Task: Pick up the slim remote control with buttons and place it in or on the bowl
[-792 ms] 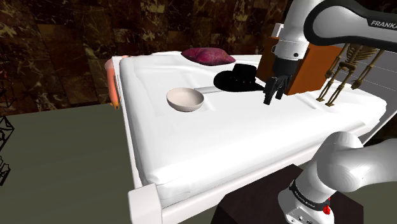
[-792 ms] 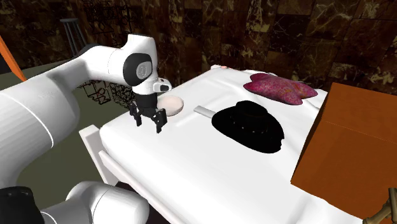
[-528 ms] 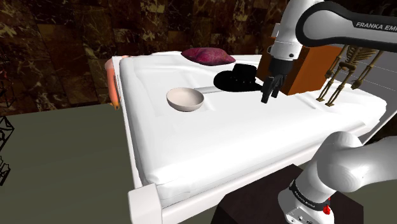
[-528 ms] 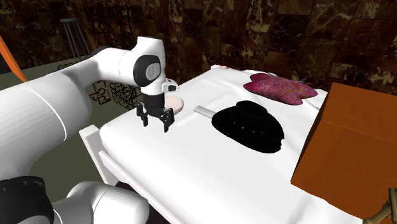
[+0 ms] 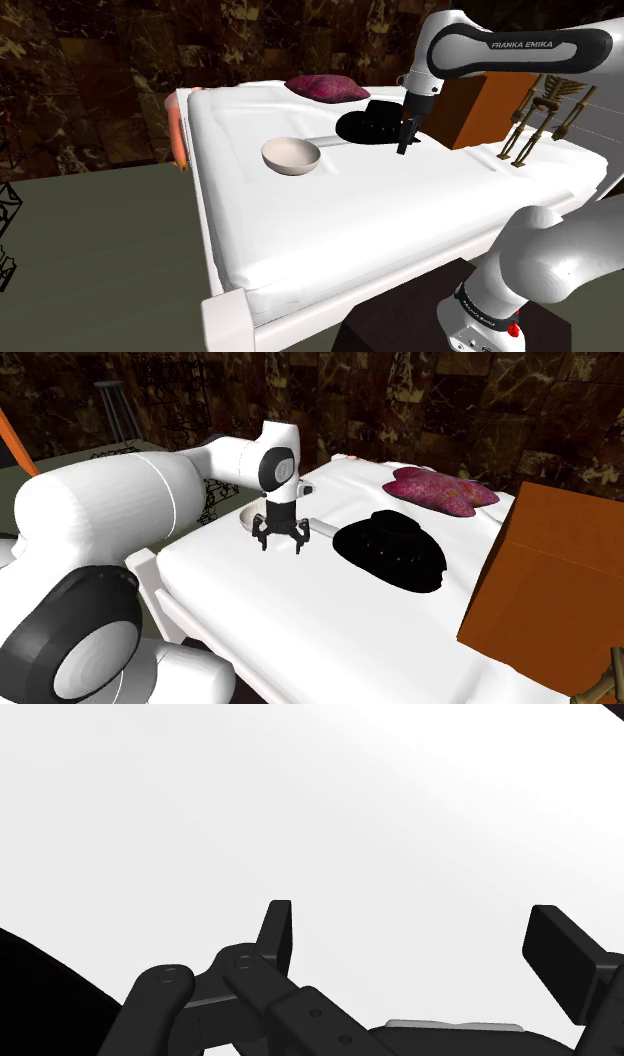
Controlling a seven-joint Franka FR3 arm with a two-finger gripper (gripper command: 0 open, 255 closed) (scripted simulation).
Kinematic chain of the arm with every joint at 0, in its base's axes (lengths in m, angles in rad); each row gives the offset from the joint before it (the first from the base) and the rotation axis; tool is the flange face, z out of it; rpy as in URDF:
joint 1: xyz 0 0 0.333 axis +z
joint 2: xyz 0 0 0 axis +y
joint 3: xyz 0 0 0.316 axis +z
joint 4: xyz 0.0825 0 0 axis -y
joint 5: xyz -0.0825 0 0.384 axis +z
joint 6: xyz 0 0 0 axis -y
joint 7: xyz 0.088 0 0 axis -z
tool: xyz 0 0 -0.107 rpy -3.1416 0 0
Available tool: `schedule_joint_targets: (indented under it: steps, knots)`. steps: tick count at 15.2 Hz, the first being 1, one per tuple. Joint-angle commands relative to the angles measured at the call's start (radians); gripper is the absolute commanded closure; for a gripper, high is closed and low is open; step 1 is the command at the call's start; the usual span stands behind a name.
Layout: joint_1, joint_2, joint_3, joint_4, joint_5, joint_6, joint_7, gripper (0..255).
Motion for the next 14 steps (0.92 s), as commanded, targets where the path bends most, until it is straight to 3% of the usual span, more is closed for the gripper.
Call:
schedule_joint_targets:
  steps: [1,7,14]
  knots:
    - [0.014,0.063,-0.033,0.033,-0.008,0.036,-0.085,0]
    - [0.055,0.292,-0.122,0.181,0.016,0.129,-0.338,0]
    - [0.070,0.579,-0.171,0.414,0.115,0.182,-0.632,0]
